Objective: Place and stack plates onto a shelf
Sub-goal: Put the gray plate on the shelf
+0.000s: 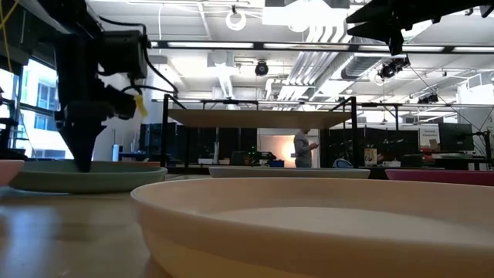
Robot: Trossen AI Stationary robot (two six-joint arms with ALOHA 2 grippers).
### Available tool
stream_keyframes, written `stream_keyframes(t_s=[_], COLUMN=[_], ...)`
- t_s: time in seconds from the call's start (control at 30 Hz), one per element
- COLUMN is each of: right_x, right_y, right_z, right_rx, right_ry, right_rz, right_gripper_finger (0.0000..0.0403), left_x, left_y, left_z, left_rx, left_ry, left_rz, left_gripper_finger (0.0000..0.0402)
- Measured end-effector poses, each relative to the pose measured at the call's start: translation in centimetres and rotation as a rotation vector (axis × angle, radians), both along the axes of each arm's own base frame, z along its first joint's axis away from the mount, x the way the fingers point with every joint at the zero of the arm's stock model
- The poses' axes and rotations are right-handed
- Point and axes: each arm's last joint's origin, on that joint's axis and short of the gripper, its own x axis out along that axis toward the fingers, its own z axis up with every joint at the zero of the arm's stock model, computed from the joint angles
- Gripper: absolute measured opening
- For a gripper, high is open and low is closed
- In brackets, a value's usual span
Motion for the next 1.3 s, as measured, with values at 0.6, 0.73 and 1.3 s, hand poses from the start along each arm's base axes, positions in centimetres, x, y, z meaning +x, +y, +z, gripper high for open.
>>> stream_keyframes(t_s=[0.6,0.73,1.3], right_x=[0.0,0.0,0.0], right_y=[0.0,-0.1,-0.1], right_z=[0.0,0.0,0.0], right_rx=[-0.001,-0.002,-0.002], right_ry=[0.0,0.0,0.0], right_rz=[-0.008,-0.021,-0.025], right_gripper_finger=[0.0129,0.0129,0.0129], left_x=[-0.5,-0.7,0.5], left_y=[-0.6,-0.9,0.1], left_z=[3.3,4.1,12.8], left_rx=[-0.03,-0.03,0.159], left_ry=[-0.204,-0.274,-0.664], left_rz=[0.001,0.005,0.141], left_gripper_finger=[0.0,0.0,0.0])
